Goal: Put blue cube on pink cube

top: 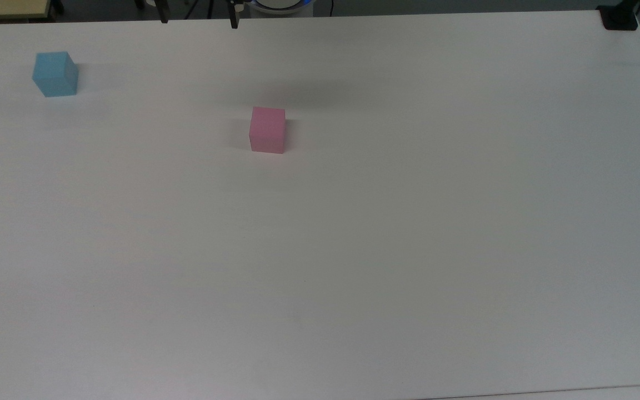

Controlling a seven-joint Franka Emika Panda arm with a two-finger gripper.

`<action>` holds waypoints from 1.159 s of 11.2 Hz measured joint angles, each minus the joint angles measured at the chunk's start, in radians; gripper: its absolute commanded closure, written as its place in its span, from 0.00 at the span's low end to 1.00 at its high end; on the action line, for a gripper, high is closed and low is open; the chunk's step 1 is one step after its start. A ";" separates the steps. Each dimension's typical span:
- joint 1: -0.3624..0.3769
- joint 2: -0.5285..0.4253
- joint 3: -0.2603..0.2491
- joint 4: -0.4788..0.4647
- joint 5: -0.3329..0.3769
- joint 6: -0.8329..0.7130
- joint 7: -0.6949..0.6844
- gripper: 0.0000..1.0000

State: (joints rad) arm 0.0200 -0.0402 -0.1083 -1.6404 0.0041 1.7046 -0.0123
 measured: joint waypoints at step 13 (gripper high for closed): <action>0.000 0.000 0.001 0.007 0.000 -0.001 -0.024 0.00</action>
State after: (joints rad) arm 0.0203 -0.0403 -0.1072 -1.6338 0.0041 1.7034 -0.0362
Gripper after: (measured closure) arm 0.000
